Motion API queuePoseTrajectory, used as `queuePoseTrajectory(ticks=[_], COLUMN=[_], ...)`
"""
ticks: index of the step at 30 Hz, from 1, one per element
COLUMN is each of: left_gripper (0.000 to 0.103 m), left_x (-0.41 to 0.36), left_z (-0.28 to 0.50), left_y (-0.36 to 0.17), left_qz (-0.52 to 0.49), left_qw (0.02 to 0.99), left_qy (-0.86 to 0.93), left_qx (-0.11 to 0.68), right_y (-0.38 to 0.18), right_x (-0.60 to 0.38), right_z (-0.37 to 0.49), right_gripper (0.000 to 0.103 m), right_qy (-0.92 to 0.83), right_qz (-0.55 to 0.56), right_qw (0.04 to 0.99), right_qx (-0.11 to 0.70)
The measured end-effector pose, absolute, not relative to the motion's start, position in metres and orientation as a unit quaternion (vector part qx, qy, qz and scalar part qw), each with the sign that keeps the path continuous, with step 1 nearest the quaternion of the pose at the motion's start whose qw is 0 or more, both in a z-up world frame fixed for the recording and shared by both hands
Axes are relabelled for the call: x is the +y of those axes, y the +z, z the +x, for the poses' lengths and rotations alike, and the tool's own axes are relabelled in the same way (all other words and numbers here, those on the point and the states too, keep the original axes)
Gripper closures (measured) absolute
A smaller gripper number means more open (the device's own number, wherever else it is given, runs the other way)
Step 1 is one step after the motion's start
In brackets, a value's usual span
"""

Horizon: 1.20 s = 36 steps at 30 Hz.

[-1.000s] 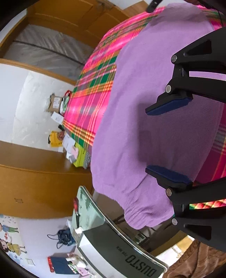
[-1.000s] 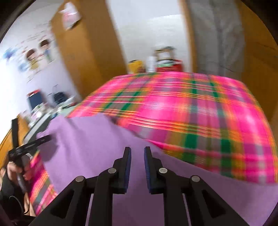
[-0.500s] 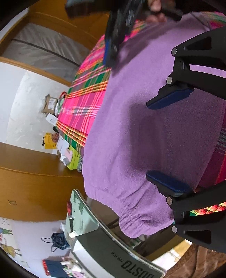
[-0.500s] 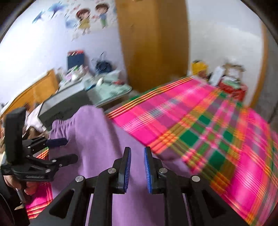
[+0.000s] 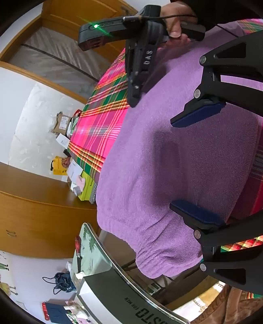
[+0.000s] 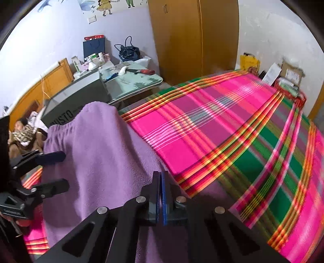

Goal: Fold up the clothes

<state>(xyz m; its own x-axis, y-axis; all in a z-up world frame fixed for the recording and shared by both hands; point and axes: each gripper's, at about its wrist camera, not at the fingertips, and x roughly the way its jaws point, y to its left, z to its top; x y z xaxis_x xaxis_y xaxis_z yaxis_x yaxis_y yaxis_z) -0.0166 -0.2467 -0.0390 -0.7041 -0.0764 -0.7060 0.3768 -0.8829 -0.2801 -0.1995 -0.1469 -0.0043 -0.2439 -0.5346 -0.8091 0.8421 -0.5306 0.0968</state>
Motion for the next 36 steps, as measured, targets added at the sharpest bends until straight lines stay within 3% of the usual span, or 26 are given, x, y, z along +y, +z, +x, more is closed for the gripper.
queuePoseTrajectory(ticks=[7, 11, 17, 20, 25, 33, 35, 36], left_gripper=[0.028, 0.028, 0.028, 0.030, 0.030, 0.030, 0.049, 0.068], left_x=[-0.247, -0.248, -0.263, -0.264, -0.269, -0.302, -0.304, -0.304], left_z=[-0.016, -0.015, 0.001, 0.014, 0.042, 0.051, 0.049, 0.047], left_y=[-0.039, -0.039, -0.037, -0.034, -0.023, -0.024, -0.027, -0.029], left_qz=[0.362, 0.359, 0.335, 0.344, 0.332, 0.320, 0.321, 0.328], left_qw=[0.125, 0.122, 0.095, 0.107, 0.146, 0.189, 0.191, 0.193], left_qy=[-0.900, -0.900, -0.900, -0.903, -0.910, -0.895, -0.893, -0.891], left_qx=[0.210, 0.216, 0.261, 0.235, 0.199, 0.247, 0.250, 0.248], right_y=[-0.005, -0.001, 0.025, 0.029, 0.025, 0.019, 0.019, 0.019], right_x=[-0.143, -0.141, -0.100, -0.074, -0.036, -0.059, -0.071, -0.076], right_z=[-0.218, -0.209, -0.186, -0.167, -0.126, -0.059, -0.042, -0.033], right_gripper=[0.101, 0.094, 0.087, 0.080, 0.080, 0.079, 0.079, 0.079], right_qy=[-0.781, -0.780, -0.812, -0.819, -0.816, -0.784, -0.773, -0.766], right_qz=[0.434, 0.436, 0.408, 0.402, 0.408, 0.388, 0.377, 0.372], right_qw=[0.422, 0.420, 0.406, 0.402, 0.408, 0.474, 0.497, 0.509], right_qx=[0.154, 0.156, 0.095, 0.083, 0.048, 0.099, 0.119, 0.129])
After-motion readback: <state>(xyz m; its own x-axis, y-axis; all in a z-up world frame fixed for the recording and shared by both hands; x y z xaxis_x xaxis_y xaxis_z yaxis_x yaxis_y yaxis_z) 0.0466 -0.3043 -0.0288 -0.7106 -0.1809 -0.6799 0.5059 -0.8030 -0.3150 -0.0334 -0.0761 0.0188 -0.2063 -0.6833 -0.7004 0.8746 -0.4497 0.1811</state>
